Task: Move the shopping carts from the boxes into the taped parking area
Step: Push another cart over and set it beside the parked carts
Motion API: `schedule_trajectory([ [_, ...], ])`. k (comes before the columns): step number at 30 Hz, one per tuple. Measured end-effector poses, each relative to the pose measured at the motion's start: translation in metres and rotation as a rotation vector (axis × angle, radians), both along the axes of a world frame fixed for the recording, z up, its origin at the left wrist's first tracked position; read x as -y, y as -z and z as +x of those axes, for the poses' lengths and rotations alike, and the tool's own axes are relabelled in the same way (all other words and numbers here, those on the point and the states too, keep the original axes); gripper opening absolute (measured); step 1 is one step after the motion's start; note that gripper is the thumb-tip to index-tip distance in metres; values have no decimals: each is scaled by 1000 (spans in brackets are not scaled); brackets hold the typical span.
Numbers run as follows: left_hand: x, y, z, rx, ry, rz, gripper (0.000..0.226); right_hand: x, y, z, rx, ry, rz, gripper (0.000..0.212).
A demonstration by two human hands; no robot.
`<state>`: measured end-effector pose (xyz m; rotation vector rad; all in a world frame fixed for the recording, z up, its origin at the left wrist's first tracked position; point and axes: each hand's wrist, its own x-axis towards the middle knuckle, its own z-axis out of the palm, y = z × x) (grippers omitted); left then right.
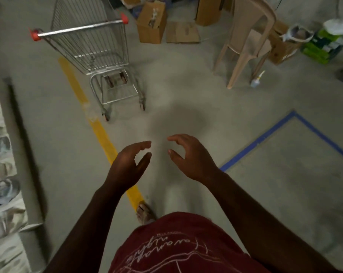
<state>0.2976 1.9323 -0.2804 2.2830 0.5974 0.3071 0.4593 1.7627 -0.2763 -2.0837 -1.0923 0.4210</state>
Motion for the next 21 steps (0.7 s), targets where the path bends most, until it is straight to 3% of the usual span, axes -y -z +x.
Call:
schedule_trajectory([
  [10, -196, -8, 62, 114, 50, 67, 39, -198, -13, 44, -115, 56, 49, 39],
  [13, -248, 0, 98, 90, 42, 49, 42, -256, -9, 77, -241, 86, 120, 38],
  [21, -401, -5, 204, 67, -34, 74, 40, -422, 1, 201, -269, -13, 104, 37],
])
